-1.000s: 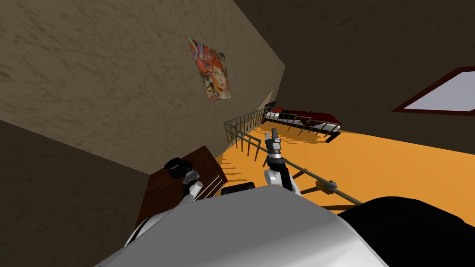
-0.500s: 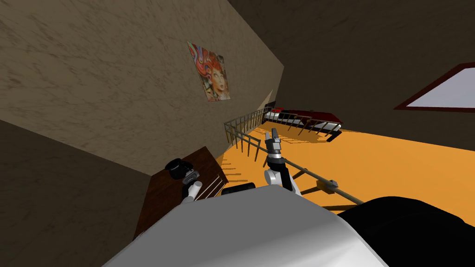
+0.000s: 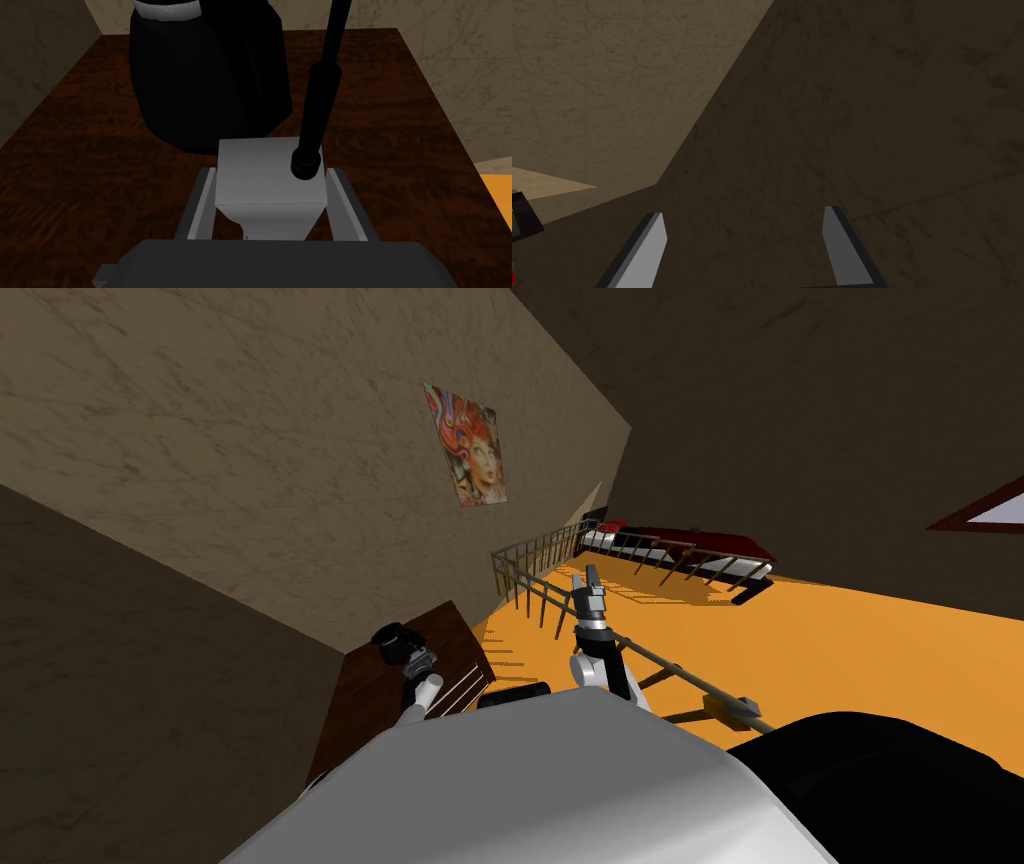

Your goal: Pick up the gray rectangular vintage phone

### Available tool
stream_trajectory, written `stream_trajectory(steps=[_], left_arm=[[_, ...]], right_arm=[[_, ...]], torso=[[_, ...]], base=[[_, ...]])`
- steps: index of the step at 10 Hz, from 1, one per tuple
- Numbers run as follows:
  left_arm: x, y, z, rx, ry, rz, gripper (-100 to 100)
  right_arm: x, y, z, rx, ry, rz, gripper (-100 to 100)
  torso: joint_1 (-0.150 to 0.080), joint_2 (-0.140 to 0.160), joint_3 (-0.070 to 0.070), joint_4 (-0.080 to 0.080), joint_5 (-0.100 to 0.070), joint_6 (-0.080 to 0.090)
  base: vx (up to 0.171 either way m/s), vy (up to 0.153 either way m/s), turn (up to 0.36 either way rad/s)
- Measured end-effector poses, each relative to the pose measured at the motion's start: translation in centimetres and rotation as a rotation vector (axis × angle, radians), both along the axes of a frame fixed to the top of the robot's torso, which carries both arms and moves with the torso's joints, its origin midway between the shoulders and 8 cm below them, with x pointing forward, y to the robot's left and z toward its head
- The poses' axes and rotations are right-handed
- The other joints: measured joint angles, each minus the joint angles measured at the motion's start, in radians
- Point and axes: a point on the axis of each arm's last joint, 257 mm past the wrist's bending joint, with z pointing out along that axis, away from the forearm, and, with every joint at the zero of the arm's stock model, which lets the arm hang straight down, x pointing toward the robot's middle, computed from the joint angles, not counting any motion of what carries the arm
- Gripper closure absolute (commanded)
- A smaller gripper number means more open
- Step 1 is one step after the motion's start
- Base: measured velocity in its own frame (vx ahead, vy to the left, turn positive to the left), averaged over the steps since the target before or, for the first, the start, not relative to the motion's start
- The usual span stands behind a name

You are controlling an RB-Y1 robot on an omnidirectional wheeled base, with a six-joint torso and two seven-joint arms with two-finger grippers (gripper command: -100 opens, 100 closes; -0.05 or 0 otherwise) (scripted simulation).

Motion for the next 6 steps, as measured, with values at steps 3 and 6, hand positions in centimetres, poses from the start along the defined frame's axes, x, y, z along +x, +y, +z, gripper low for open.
stream_trajectory(steps=[3,6], left_arm=[[3.3,-4.6,1.6,0.013,-0.015,-0.093,100],[3.3,-5.0,1.2,0.012,-0.016,-0.099,0]], right_arm=[[0.0,0.0,0.0,0.0,0.0,0.0,0],[0.0,0.0,0.0,0.0,0.0,0.0,0]], torso=[[-0.001,-0.002,-0.001,0.0,-0.001,0.002],[-0.001,0.002,0.001,0.001,-0.001,0.001]], base=[[0.039,0.009,0.18],[-0.001,0.0,-0.013]])
